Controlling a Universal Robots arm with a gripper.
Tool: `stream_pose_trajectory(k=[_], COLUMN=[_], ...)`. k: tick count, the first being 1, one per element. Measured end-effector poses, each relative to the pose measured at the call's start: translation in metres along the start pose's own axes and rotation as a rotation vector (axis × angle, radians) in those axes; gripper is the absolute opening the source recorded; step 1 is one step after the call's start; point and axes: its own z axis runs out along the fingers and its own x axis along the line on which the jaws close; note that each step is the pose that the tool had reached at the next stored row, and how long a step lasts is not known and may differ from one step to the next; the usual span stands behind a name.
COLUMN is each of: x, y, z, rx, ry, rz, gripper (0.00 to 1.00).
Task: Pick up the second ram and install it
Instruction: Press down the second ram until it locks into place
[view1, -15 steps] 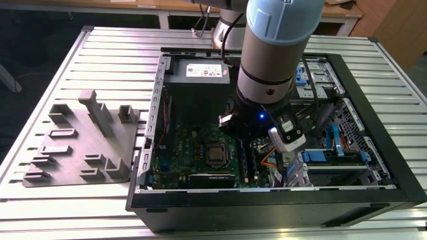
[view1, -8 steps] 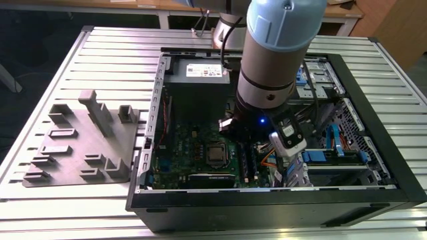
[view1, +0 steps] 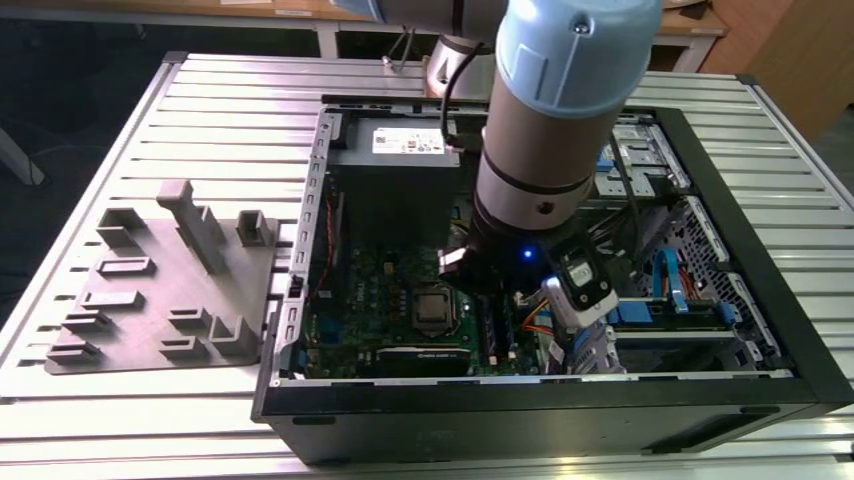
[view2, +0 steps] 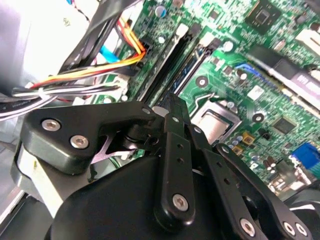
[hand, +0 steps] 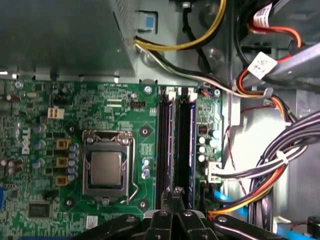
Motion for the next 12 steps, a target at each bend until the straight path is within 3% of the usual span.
stream_pose_trajectory(k=[12], x=[0.0002], y=[-0.0131], z=[0.0002], rx=[0.0026], ry=[0.0001], rz=[-0.001], gripper=[0.07])
